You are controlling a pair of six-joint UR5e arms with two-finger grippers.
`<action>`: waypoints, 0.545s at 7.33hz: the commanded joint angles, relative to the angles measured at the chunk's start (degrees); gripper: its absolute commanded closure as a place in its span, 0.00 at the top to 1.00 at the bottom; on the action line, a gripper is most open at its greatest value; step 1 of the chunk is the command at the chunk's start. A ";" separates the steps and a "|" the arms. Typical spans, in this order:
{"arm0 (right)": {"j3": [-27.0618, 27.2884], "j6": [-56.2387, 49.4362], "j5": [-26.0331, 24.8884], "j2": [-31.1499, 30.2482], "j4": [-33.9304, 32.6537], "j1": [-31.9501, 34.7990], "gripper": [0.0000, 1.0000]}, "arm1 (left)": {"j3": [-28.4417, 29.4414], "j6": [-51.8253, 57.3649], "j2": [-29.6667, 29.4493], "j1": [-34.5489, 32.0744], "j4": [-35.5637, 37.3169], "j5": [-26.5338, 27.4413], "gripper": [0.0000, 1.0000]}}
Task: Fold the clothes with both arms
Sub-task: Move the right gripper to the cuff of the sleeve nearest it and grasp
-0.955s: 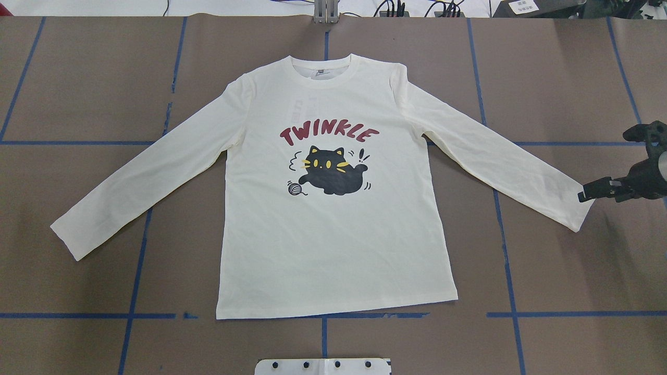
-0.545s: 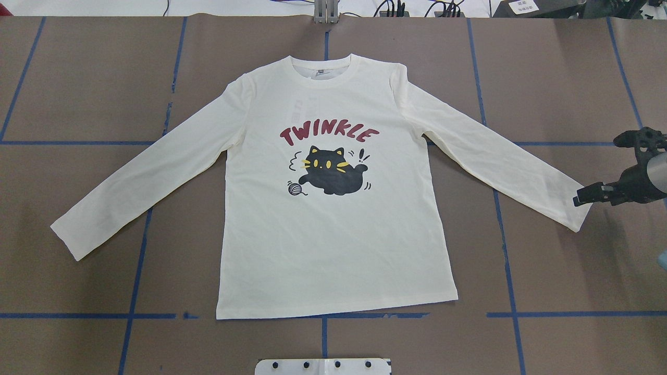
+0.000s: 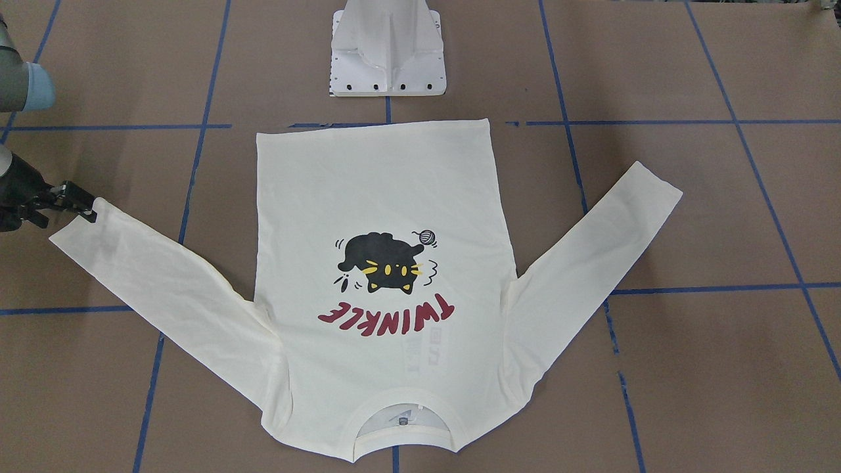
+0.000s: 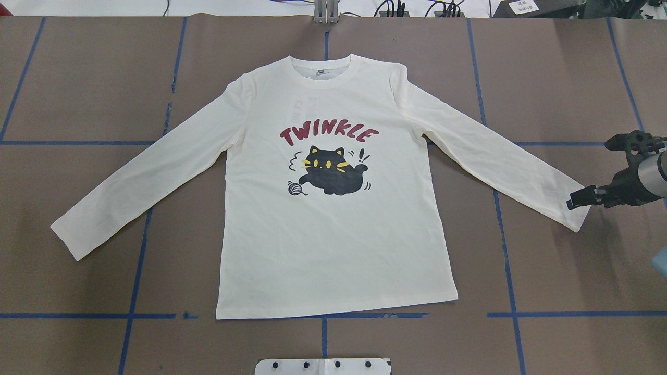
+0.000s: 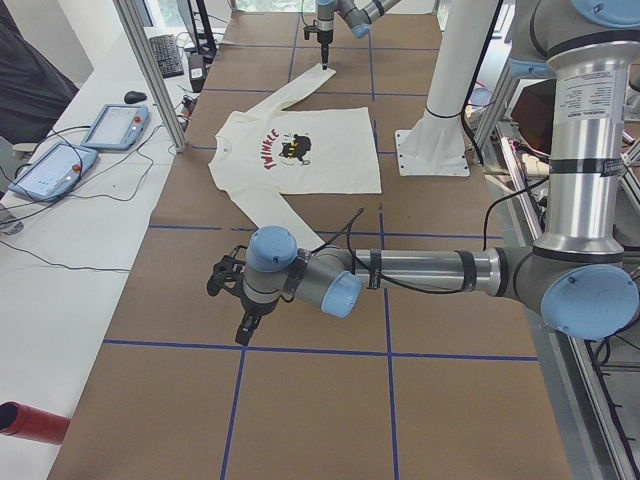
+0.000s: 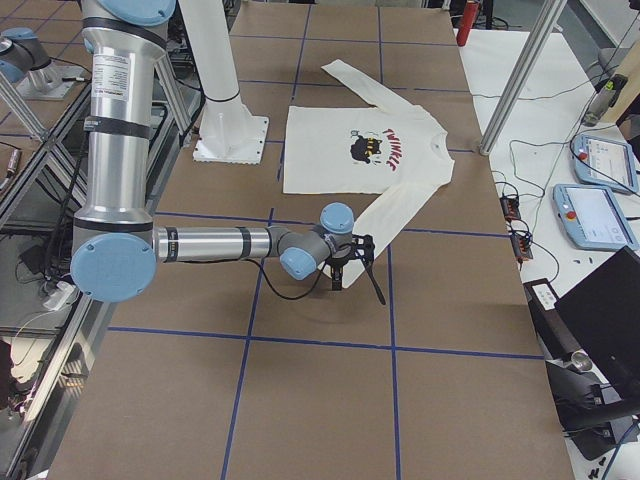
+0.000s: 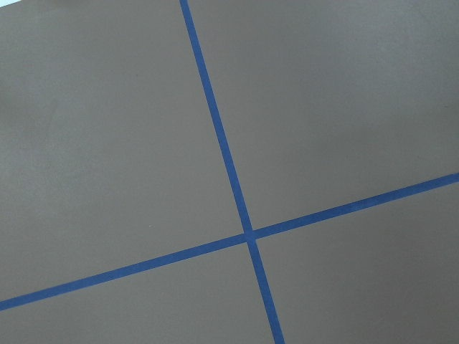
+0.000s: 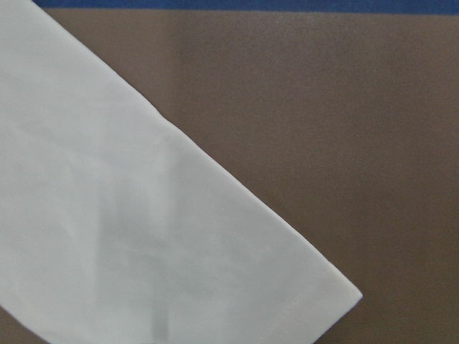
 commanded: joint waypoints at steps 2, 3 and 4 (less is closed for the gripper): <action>-0.31 0.00 -0.26 -0.17 -0.55 -0.45 0.94 | -0.06 0.03 0.00 0.00 0.00 0.00 1.00; -0.31 0.00 -0.35 -0.17 -0.64 -0.45 0.69 | -0.06 0.03 0.00 0.00 0.00 0.00 1.00; -0.31 -0.09 -0.35 -0.17 -0.64 -0.45 0.49 | -0.06 0.03 0.00 0.00 0.00 -0.09 1.00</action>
